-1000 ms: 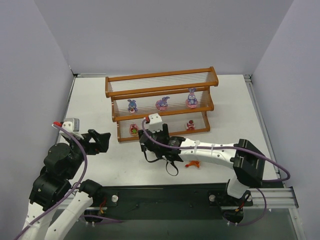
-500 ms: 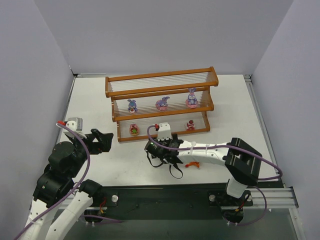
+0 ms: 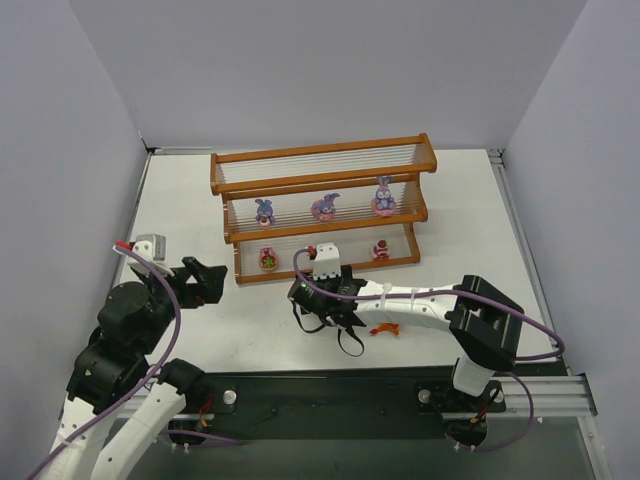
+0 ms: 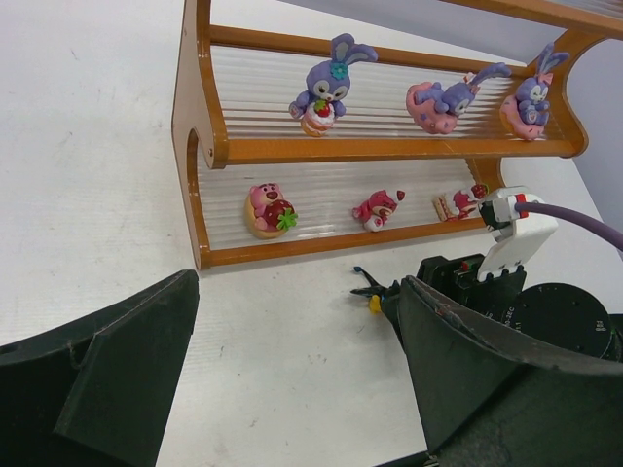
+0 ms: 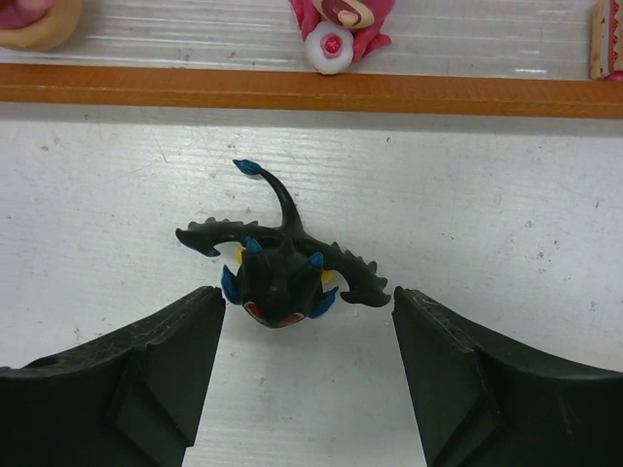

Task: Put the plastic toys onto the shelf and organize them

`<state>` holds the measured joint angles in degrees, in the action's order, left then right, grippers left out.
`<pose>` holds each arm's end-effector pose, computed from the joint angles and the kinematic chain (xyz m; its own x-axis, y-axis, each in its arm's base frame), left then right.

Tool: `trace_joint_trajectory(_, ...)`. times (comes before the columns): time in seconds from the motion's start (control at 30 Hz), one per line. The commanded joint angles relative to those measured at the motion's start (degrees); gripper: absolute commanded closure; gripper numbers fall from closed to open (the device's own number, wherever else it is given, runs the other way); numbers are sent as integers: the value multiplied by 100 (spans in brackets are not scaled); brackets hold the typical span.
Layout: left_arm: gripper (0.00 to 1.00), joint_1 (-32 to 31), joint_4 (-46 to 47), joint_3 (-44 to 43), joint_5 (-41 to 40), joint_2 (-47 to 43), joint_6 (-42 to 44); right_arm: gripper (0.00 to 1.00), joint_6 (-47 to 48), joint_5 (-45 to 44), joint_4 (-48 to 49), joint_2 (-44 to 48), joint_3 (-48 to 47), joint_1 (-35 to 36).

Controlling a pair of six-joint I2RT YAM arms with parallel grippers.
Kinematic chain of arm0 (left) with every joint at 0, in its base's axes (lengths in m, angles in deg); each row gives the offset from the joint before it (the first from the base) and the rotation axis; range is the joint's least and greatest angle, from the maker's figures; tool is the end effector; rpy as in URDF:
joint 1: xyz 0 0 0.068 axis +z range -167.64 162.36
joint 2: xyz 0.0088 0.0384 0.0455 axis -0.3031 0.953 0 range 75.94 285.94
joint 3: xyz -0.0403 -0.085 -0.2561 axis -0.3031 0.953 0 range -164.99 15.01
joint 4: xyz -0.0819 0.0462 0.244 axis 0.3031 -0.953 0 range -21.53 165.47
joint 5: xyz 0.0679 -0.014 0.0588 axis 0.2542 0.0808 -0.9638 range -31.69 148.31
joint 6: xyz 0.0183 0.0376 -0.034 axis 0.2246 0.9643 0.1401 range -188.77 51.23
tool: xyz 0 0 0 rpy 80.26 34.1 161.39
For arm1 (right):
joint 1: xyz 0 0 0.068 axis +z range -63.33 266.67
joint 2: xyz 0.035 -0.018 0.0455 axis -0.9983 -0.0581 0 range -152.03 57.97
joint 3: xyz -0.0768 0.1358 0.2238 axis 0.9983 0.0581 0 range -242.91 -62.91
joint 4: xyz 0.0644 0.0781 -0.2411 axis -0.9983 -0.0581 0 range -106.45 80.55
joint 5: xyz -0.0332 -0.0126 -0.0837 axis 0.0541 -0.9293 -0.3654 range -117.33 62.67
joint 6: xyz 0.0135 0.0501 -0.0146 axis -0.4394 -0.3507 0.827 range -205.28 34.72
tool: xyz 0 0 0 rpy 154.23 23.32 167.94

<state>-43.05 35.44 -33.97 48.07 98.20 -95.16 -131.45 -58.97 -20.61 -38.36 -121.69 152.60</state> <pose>0.0693 -0.0258 0.3523 -0.3046 -0.3397 -0.8898 0.1457 0.9066 -0.3960 0.1592 0.3109 0.1958 -0.6710 0.0034 -0.7414 -0.2195 0.9543 0.2030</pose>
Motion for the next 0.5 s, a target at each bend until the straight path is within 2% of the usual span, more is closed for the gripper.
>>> trace_joint_trajectory(0.0,7,18,198,-122,-31,94,38,30,161,-124,245,133,-37,-45)
trace_joint_trajectory(0.3,7,18,259,-130,-66,182,134,45,179,132,290,-263,-204,-107)
trace_joint_trajectory(0.47,7,18,276,-130,-92,191,187,48,153,158,263,-403,-247,-177)
